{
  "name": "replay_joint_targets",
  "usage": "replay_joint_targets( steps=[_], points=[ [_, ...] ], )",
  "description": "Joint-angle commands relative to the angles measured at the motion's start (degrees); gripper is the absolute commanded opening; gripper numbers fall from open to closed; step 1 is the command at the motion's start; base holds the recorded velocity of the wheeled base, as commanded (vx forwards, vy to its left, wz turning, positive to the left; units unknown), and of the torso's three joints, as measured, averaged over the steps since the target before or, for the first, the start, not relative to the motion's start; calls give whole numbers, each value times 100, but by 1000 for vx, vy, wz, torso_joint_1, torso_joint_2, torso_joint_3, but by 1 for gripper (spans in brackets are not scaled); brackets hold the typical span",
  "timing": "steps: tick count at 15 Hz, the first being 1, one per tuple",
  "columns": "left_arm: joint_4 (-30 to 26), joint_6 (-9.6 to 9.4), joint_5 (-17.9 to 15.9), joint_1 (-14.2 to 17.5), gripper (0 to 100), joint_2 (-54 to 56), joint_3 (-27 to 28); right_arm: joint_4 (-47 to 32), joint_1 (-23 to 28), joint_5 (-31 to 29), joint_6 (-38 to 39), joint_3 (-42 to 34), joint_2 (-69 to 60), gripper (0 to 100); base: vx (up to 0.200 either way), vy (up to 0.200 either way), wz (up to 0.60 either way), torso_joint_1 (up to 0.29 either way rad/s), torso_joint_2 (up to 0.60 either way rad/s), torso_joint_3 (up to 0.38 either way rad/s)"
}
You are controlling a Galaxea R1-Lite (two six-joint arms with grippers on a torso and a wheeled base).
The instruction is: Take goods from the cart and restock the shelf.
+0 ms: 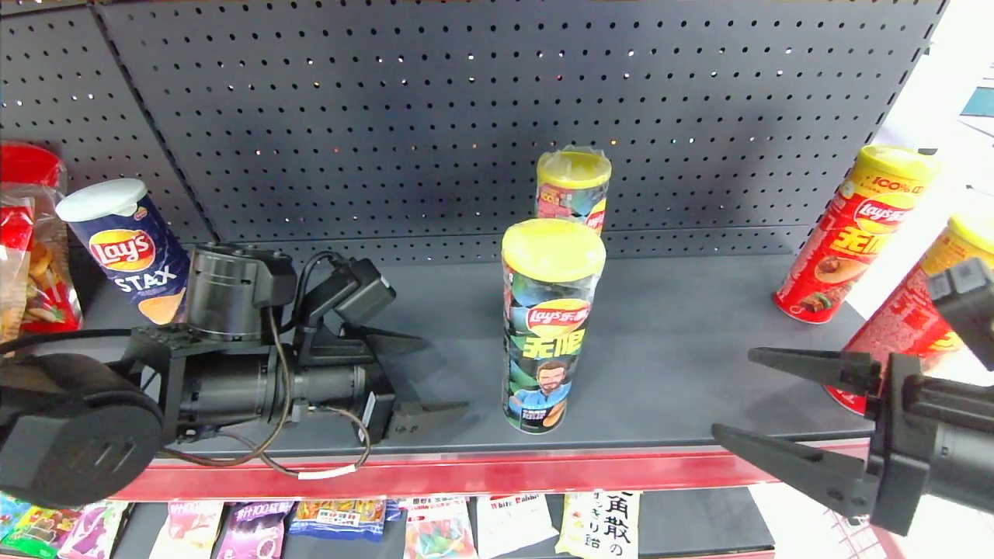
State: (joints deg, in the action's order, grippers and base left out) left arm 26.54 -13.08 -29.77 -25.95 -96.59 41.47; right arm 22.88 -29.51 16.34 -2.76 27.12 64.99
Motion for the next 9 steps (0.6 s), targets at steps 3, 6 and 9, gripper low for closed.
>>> replay_joint_targets(
  steps=[3,6,9],
  points=[
    [0,-2,33,-68,100,-510,362,6,183,-16,3,-49,-470,100,0,0,0,0,0,0],
    [-8,7,41,-120,100,-712,599,6,183,-60,3,-41,-470,100,0,0,0,0,0,0],
    [-8,7,50,-208,100,-800,713,6,183,-69,3,-41,-470,100,0,0,0,0,0,0]
  ],
)
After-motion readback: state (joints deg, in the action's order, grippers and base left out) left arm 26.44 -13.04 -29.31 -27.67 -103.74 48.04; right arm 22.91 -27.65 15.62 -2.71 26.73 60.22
